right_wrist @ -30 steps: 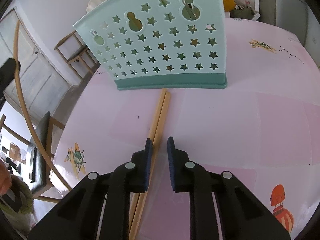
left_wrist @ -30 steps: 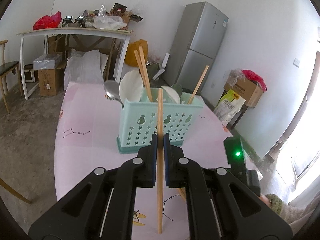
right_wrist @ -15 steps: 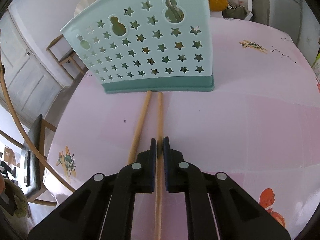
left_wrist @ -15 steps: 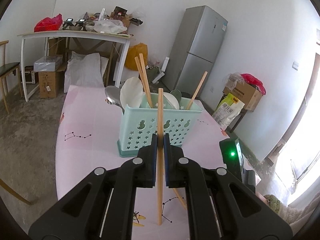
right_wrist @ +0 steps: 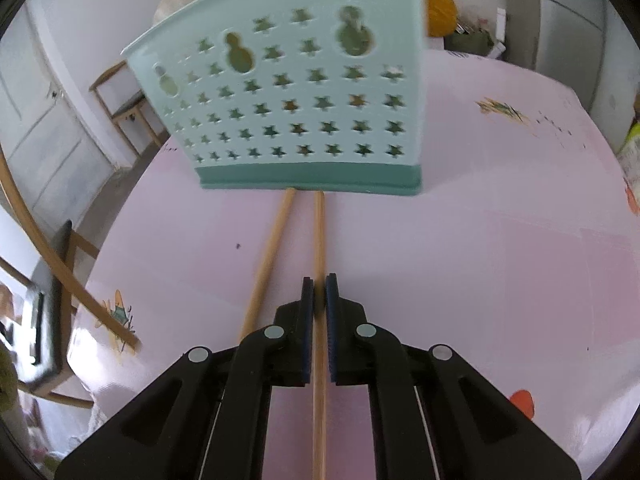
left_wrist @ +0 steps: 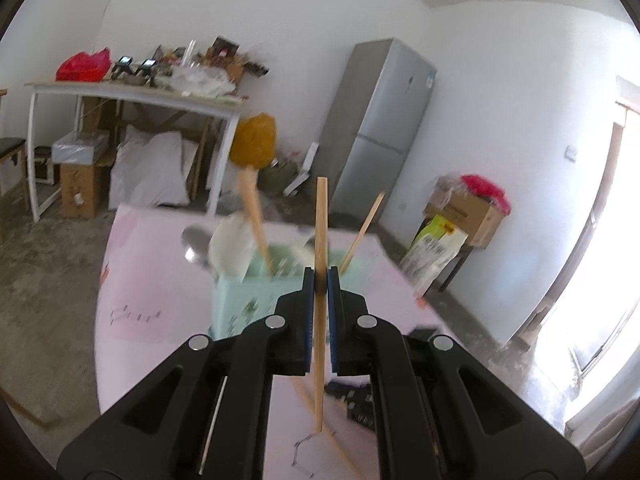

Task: Organize utensils

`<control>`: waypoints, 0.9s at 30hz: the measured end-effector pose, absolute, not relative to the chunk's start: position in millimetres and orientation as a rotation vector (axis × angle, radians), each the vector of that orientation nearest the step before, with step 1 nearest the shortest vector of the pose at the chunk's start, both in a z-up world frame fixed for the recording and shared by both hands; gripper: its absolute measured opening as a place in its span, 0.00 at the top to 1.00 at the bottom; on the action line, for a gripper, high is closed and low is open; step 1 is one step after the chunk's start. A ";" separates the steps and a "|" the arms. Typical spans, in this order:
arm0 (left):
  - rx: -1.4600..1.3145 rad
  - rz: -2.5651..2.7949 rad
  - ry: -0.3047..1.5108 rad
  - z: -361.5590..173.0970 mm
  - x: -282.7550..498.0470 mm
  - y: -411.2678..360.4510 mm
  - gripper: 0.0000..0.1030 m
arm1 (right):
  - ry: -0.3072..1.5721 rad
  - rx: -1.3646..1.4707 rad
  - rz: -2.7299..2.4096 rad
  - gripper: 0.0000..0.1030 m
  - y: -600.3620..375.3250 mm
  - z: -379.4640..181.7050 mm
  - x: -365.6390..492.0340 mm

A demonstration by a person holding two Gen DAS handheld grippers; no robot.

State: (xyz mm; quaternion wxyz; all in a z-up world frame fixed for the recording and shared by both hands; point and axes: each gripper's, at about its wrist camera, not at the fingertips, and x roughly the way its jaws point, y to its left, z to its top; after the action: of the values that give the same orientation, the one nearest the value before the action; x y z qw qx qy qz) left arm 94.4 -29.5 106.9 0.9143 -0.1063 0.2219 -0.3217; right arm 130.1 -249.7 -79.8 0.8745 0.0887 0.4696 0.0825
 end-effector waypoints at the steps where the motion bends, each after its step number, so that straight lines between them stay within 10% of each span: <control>1: -0.228 -0.681 0.437 116.2 96.6 -31.9 0.95 | 0.980 0.194 0.168 0.94 -253.5 -80.2 128.4; 13: -0.273 -0.728 0.220 189.9 142.7 -79.9 0.95 | 0.960 0.262 0.158 0.94 -279.8 -85.2 123.3; 27: -0.199 -0.641 0.364 116.3 213.9 -139.7 0.95 | 0.953 0.284 0.172 0.94 -281.3 -84.6 123.8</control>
State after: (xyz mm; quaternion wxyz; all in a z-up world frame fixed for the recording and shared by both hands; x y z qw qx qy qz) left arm 213.9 -139.7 116.3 0.9280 -0.0970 0.1774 -0.3128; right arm 123.8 -281.3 -84.6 0.8754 0.1359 0.4566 0.0825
